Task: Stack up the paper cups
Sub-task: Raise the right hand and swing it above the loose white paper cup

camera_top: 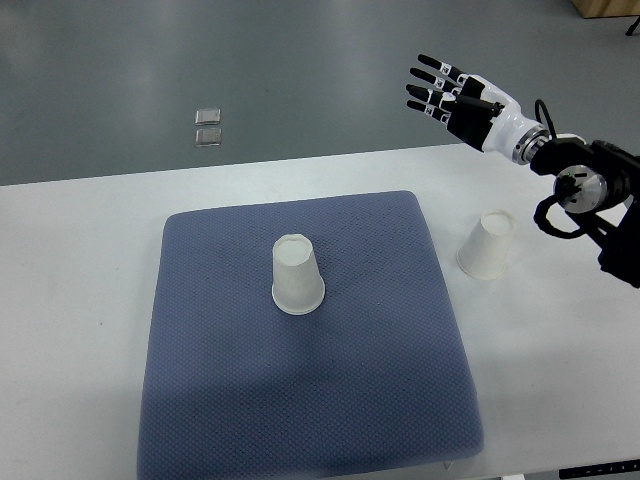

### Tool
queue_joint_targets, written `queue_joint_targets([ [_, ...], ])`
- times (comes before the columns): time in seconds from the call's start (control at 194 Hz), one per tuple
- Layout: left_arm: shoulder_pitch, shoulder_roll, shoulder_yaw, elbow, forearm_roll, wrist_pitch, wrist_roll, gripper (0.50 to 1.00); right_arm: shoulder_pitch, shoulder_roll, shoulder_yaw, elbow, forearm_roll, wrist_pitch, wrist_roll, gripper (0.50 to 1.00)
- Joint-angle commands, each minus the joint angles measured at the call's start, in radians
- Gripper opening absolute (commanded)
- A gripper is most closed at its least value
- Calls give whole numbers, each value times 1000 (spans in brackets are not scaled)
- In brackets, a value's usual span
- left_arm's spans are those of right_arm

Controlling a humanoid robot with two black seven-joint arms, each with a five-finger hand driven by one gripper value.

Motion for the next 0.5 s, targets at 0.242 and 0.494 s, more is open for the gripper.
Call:
queue_joint_targets([
  [0.242,-10,0,0,-5,4,-1,-2,1000,485,-19,-909,24,-76,41,-35,926],
  [0.494,-10,0,0,-48,7,-1,0,1000,882,70,-1441,245,-171,62,-44,926],
])
